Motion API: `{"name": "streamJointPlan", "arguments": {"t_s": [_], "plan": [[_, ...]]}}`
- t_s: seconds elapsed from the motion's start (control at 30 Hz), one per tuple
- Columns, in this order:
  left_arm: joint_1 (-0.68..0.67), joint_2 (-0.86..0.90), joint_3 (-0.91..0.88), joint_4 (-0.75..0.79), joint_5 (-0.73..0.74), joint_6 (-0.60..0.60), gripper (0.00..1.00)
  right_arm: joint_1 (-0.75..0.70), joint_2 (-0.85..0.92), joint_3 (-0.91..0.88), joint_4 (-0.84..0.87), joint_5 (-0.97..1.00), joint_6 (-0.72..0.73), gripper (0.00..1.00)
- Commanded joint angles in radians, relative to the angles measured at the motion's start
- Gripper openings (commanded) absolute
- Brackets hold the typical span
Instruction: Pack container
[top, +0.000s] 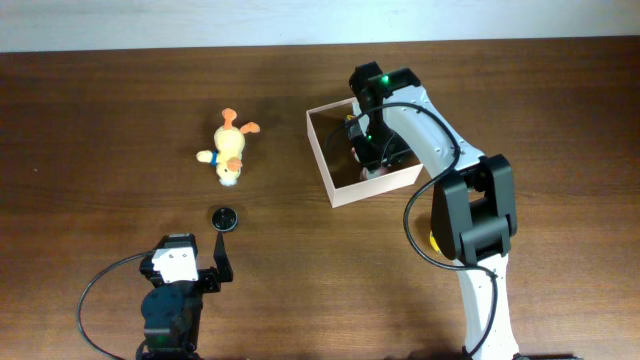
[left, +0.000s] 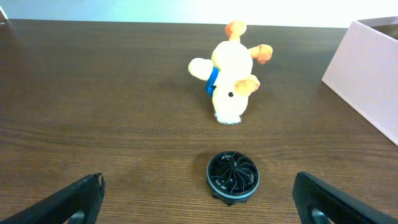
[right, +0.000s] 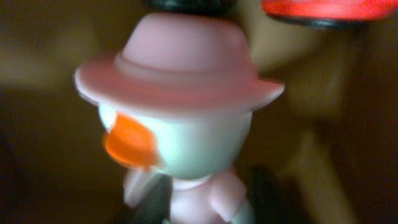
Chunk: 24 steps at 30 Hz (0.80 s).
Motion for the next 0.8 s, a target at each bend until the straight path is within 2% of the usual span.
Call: {"name": "streamJointPlan", "arguments": {"t_s": [0.0, 0.2, 0.53, 0.77], "plan": [[0.006, -0.005, -0.005, 0.0, 0.011, 0.019, 0.99, 0.005, -0.036, -0.024, 0.008, -0.008, 0.003, 0.04], [0.006, -0.005, -0.005, 0.0, 0.011, 0.019, 0.99, 0.005, -0.043, 0.016, -0.011, -0.002, 0.002, 0.04], [0.006, -0.005, -0.005, 0.0, 0.011, 0.019, 0.99, 0.005, -0.052, 0.238, -0.16, 0.103, 0.003, 0.04], [0.006, -0.005, -0.005, 0.0, 0.011, 0.019, 0.99, 0.005, -0.052, 0.256, -0.17, 0.103, 0.003, 0.04]]}}
